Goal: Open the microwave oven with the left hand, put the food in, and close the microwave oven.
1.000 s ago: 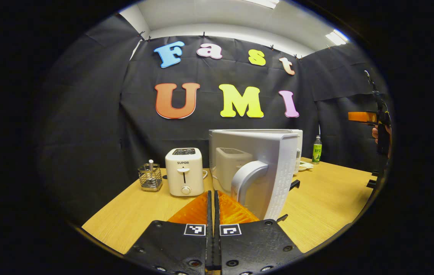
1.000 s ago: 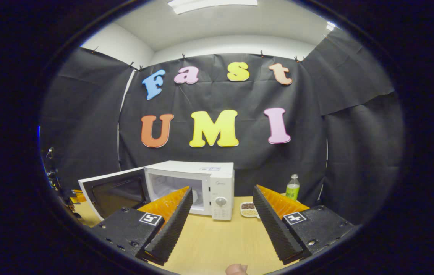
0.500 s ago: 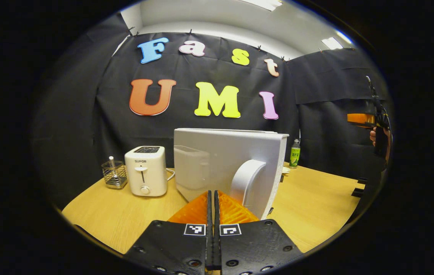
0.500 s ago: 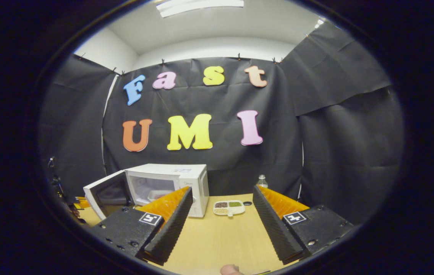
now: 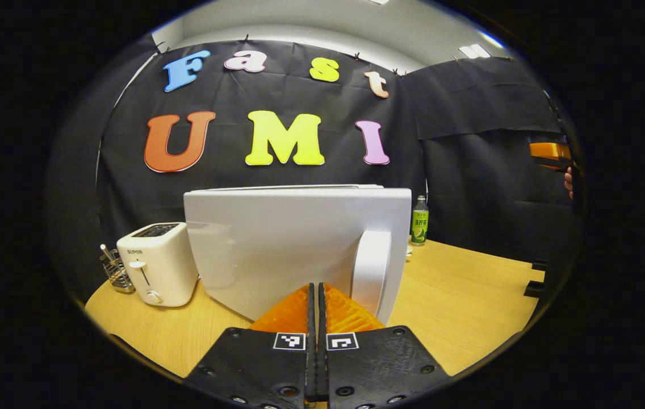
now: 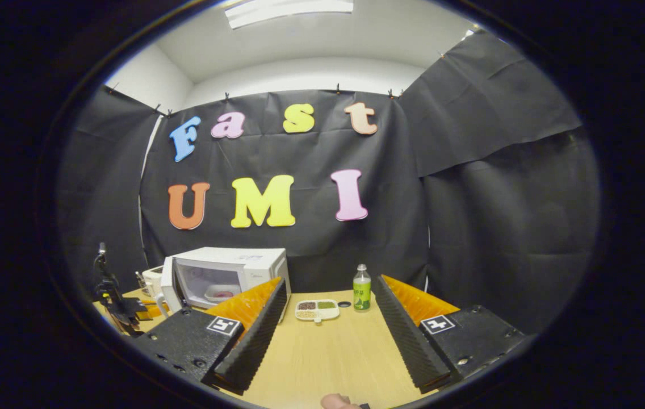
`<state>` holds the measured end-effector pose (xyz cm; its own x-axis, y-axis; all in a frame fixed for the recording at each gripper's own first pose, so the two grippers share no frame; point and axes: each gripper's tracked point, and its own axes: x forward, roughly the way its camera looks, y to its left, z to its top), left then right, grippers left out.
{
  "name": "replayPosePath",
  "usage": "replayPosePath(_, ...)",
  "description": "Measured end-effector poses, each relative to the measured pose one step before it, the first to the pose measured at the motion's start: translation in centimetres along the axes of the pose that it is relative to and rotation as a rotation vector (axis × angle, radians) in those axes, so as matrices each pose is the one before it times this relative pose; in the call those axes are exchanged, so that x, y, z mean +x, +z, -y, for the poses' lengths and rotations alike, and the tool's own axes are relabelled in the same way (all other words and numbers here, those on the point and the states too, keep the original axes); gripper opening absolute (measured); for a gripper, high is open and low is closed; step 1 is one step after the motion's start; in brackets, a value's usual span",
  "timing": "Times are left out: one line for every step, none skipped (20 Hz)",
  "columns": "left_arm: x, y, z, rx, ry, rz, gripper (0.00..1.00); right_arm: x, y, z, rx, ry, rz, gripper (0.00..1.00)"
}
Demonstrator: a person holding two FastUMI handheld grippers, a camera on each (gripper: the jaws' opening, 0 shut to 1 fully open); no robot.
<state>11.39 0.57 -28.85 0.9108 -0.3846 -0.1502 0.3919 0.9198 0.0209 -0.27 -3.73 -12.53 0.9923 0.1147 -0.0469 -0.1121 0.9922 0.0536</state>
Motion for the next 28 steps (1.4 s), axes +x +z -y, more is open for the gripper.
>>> replayPosePath(0.996,0.266,0.454,0.00243,0.00468,0.00398,0.00,-0.113,-0.024,-0.605,0.00587,0.02504,-0.00854,0.92)
replayPosePath(1.105,0.186,0.465,0.00054,0.00761,0.00355,0.00,-0.168,0.026,-0.423,0.00622,0.02248,-0.00517,0.92)
replayPosePath(1.053,0.230,0.314,0.00060,0.01749,0.00095,0.00,-0.341,0.140,-0.591,0.00776,0.02312,-0.00371,1.00)
replayPosePath(0.881,0.151,-0.010,0.00756,0.03108,-0.00223,0.00,-0.231,0.315,-0.136,0.00363,0.00788,0.00522,1.00)
replayPosePath(0.899,0.395,0.057,0.00427,0.03507,0.01088,0.00,-0.144,0.262,0.162,-0.00751,-0.00217,0.00520,1.00)
replayPosePath(0.663,0.490,0.440,0.00517,0.02329,0.01082,0.00,0.090,-0.055,0.257,-0.01765,-0.01197,-0.00053,0.91)
replayPosePath(0.885,0.312,0.193,0.01010,0.02467,0.01181,0.00,-0.026,-0.220,-0.155,-0.01278,-0.00080,-0.00209,1.00)
replayPosePath(0.887,0.042,0.384,0.00486,0.01294,0.00708,0.00,0.135,0.007,-0.271,0.00173,0.01041,-0.00059,1.00)
replayPosePath(0.896,0.053,0.526,0.00895,0.00734,0.00590,0.00,0.071,0.210,-0.392,0.00876,0.01174,-0.00111,1.00)
replayPosePath(0.923,0.144,0.354,-0.00193,0.00582,0.00539,0.00,0.041,0.288,-0.322,0.01831,0.01686,-0.00037,1.00)
replayPosePath(0.892,-0.068,0.414,-0.00714,-0.00124,-0.00459,0.00,0.120,0.485,-0.398,0.01762,0.02030,0.00672,1.00)
replayPosePath(0.826,0.015,0.460,-0.01423,-0.00221,-0.00198,0.00,0.118,0.684,-0.154,0.00510,0.00723,0.00842,1.00)
replayPosePath(0.785,0.152,0.345,-0.02144,-0.00189,-0.00047,0.00,0.168,0.250,0.146,-0.00566,-0.00144,0.00492,1.00)
replayPosePath(0.712,0.285,0.306,-0.01784,0.00091,0.00095,0.00,0.248,0.282,0.224,-0.00876,0.00043,0.00546,0.91)
replayPosePath(0.810,0.194,0.240,-0.01453,0.00225,0.00127,0.00,-0.013,0.019,-0.165,-0.00235,0.00656,0.00232,0.91)
replayPosePath(0.902,0.104,0.224,-0.01349,0.00182,-0.00226,0.00,0.040,-0.138,-0.134,0.00528,0.00748,-0.00213,1.00)
replayPosePath(0.840,-0.069,0.306,-0.01692,-0.00184,-0.00685,0.00,0.000,-0.113,0.034,0.00719,0.00347,-0.00168,0.92)
replayPosePath(0.746,-0.167,0.235,-0.01749,-0.00151,-0.00916,0.00,0.102,-0.184,0.245,0.00051,-0.00283,-0.00471,0.92)
replayPosePath(0.754,-0.103,0.218,-0.01278,-0.00099,-0.00691,0.00,-0.003,-0.430,0.439,-0.00322,-0.00583,-0.01032,0.91)
replayPosePath(0.909,0.092,-0.021,-0.00675,0.00082,-0.00511,0.00,-0.146,-0.178,0.195,0.00179,0.00307,-0.00337,0.91)
replayPosePath(0.837,-0.094,-0.446,0.00681,0.02490,-0.00804,0.00,0.017,0.122,-0.213,0.00922,0.01197,0.00534,1.00)
replayPosePath(0.605,-0.403,-0.676,0.00730,0.02352,-0.02398,0.00,0.094,-0.017,0.031,0.00773,0.00397,0.00177,1.00)
replayPosePath(0.327,0.654,0.081,0.00184,-0.00846,0.03380,0.00,0.093,-0.231,0.580,-0.00018,-0.00970,-0.00492,0.91)
replayPosePath(0.527,-0.876,-0.155,-0.00719,0.00532,-0.03964,0.00,0.198,-0.216,0.544,-0.00449,-0.01086,-0.00518,0.90)
replayPosePath(0.107,0.135,0.064,-0.00645,-0.00336,0.02420,0.00,-0.015,-0.198,0.118,-0.00066,-0.00517,-0.00456,0.91)
replayPosePath(0.036,0.333,-0.015,0.00653,0.00281,-0.00196,0.00,-0.126,-0.063,-0.036,0.00451,0.00036,-0.00290,0.91)
replayPosePath(-0.130,-0.254,0.095,0.00989,0.00460,-0.00686,0.00,-0.082,-0.032,-0.064,0.00559,0.00202,-0.00288,0.91)
replayPosePath(-0.076,0.064,-0.026,0.01443,0.00456,-0.00254,0.00,-0.105,-0.165,-0.029,0.00537,0.00166,-0.00632,1.00)
